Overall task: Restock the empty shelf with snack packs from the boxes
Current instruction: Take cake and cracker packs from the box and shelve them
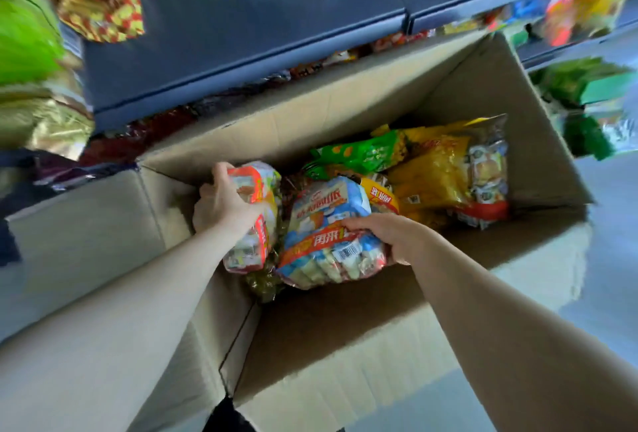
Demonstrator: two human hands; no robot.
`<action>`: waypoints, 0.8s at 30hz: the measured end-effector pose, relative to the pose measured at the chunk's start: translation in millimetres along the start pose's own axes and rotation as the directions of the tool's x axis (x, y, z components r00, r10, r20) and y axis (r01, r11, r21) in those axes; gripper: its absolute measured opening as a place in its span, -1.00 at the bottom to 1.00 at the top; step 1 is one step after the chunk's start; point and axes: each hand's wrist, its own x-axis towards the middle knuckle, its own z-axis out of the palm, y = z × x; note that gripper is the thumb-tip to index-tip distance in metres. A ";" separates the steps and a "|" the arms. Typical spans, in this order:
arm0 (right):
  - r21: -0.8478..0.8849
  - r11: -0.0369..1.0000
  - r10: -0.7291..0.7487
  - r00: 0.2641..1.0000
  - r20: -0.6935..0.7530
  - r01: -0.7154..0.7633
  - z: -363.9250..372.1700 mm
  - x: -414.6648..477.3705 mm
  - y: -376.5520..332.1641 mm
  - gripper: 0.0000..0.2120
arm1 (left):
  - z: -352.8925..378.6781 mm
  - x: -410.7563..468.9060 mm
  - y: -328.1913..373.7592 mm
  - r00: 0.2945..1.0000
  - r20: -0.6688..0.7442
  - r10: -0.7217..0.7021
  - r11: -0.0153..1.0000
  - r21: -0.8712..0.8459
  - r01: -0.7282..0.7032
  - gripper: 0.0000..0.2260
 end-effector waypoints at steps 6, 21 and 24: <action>-0.059 0.991 -0.122 0.991 -0.051 0.118 -34.4 -101.0 16.1 -0.57 | -83.4 -67.8 11.2 0.999 -0.026 0.033 0.939 -0.341 -0.040 -0.30; -0.158 0.780 -0.567 0.791 0.229 0.605 -85.5 -376.8 19.2 -0.16 | -337.8 -269.2 -3.9 0.897 -0.247 0.365 0.723 -0.531 -0.441 -0.43; -0.173 0.720 -0.626 0.737 0.255 0.672 -83.4 -433.5 5.8 -0.20 | -388.2 -301.7 -12.8 0.865 -0.302 0.401 0.673 -0.543 -0.502 -0.42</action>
